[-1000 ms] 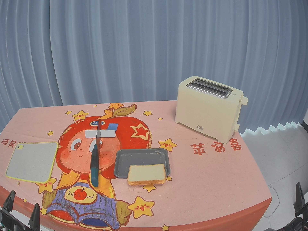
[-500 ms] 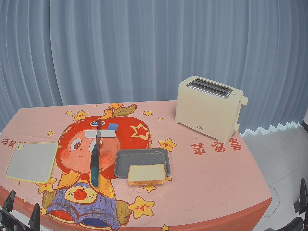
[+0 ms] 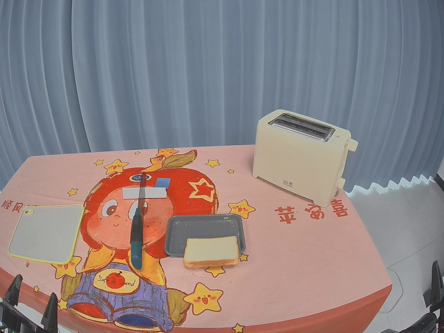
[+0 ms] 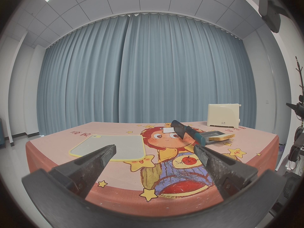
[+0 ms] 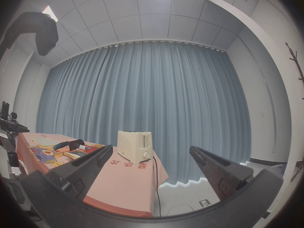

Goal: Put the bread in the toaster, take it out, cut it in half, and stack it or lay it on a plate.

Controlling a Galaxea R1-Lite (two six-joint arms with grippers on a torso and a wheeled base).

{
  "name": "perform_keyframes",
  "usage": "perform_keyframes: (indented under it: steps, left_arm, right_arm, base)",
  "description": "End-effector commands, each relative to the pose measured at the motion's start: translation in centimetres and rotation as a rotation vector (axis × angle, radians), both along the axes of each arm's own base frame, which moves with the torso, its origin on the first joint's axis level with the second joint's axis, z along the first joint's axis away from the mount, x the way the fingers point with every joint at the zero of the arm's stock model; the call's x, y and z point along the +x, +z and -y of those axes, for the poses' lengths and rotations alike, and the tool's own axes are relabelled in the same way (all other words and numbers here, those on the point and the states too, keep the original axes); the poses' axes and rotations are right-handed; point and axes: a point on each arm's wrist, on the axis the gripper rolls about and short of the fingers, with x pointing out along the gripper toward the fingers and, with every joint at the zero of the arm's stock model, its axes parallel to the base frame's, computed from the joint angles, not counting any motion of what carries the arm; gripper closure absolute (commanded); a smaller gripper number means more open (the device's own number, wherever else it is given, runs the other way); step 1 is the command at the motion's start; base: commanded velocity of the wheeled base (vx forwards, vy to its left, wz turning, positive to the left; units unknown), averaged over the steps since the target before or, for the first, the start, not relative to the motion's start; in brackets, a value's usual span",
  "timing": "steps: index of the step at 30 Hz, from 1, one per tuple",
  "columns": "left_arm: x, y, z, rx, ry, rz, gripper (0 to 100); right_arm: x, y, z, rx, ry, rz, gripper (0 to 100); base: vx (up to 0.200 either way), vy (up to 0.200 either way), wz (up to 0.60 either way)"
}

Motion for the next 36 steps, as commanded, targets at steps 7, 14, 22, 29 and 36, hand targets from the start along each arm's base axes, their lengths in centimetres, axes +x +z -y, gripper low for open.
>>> perform_keyframes:
  steps: [7,14,22,29,36]
  left_arm:
    - [0.1,-0.5,0.0,0.0,0.0,-0.015,0]
    - [0.1,-0.5,0.0,0.0,0.0,-0.015,0]
    - [0.1,-0.5,0.0,0.0,0.0,-0.015,0]
    - [0.1,-0.5,0.0,0.0,0.0,-0.015,0]
    - [0.1,-0.5,0.0,0.0,0.001,-0.015,0]
  right_arm:
    - [-0.7,1.0,-0.2,-0.016,0.072,0.033,0]
    - [-0.8,1.3,-0.3,-0.023,0.112,0.04,0]
    - [-0.7,2.3,-0.3,-0.026,0.116,0.031,0]
    - [-0.1,2.6,-0.3,-0.027,0.125,-0.013,0]
    - [0.2,4.0,-0.5,-0.043,0.167,-0.022,0]
  base:
    - [0.0,0.0,0.0]
    - [0.0,0.0,0.0]
    - [0.0,0.0,0.0]
    - [0.0,0.0,0.0]
    - [0.0,0.0,0.0]
